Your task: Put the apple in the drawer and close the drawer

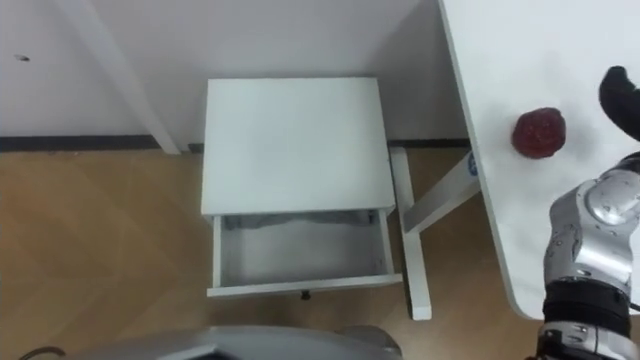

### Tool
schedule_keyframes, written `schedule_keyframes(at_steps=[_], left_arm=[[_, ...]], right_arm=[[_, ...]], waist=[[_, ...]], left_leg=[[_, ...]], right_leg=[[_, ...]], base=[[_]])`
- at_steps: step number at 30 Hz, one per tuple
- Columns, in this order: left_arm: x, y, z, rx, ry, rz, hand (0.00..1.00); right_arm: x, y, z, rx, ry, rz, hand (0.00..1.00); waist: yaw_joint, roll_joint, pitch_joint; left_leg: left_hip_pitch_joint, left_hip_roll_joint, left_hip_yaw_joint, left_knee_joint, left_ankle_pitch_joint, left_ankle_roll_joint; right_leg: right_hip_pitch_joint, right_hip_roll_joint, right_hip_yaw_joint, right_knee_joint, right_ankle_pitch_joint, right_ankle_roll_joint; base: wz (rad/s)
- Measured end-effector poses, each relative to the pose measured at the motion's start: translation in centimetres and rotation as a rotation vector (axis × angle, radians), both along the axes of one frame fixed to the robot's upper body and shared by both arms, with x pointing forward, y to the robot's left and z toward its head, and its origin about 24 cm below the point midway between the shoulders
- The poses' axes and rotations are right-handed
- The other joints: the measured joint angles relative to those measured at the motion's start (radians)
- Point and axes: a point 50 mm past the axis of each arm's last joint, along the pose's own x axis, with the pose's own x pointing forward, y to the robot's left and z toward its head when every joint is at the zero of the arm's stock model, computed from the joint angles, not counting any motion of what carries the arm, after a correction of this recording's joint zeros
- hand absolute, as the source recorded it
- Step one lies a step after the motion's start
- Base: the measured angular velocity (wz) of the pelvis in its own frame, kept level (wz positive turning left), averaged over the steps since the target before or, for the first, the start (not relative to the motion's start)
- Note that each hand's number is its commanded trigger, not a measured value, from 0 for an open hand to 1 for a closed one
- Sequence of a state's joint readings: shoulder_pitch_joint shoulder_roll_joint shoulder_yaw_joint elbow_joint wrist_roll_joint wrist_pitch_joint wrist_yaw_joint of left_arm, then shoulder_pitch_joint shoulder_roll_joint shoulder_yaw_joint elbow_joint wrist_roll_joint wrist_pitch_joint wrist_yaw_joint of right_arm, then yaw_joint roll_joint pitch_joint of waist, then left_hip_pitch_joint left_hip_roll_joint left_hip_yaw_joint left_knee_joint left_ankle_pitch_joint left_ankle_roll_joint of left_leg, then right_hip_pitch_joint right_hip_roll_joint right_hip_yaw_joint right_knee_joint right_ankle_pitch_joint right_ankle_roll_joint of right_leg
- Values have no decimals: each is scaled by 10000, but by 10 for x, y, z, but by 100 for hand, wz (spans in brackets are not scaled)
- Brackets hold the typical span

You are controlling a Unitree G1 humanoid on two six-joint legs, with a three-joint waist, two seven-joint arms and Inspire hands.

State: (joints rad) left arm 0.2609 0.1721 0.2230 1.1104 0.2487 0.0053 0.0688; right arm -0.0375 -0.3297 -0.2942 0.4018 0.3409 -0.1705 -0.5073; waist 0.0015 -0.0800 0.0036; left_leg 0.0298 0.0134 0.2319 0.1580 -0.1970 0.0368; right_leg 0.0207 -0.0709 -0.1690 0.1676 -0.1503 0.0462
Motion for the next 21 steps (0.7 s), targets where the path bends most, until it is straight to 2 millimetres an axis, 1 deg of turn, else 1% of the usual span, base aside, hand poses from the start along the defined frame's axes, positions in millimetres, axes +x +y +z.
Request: schedule_keyframes(at_steps=[6,10,11,13,15,19,21], left_arm=[[-1,0,0,8,22,15,0],[-2,0,0,9,33,-14,0],[-3,0,0,27,65,-51,0],[-4,0,1,34,66,-45,0],[-3,0,1,39,49,-49,0],[-5,0,1,53,58,-47,0],[-4,1,1,75,4,-29,0]], right_arm=[[4,3,-9,-532,1001,1121,0],[6,5,-11,-642,1270,1489,0],[7,5,-11,-692,1317,1612,0],[7,4,-11,-688,1370,1756,0],[6,1,-14,-686,1627,1939,0],[6,1,-14,-654,1686,2158,0],[6,1,-15,-609,1729,2347,0]], waist=[[121,-25,19],[153,-26,21],[208,-17,25],[185,-17,24],[207,-19,18],[224,-9,6],[216,-12,-25]], left_leg=[[-18,0,-192,59,0,0],[-9,1,-197,73,0,-1],[-11,2,-225,78,0,-1],[-7,6,-240,84,-1,-2],[-14,6,-260,89,0,-2],[-17,5,-260,91,-1,-2],[-16,4,-263,91,-1,-2]], right_leg=[[73,-15,-193,1,0,0],[93,-25,-280,-1,0,0],[111,-25,-327,-1,0,0],[122,-26,-361,1,0,-1],[131,-29,-386,8,0,-1],[129,-27,-387,6,0,-1],[131,-26,-390,2,0,-1]], base=[[8],[1],[0],[2],[0],[0],[0]])
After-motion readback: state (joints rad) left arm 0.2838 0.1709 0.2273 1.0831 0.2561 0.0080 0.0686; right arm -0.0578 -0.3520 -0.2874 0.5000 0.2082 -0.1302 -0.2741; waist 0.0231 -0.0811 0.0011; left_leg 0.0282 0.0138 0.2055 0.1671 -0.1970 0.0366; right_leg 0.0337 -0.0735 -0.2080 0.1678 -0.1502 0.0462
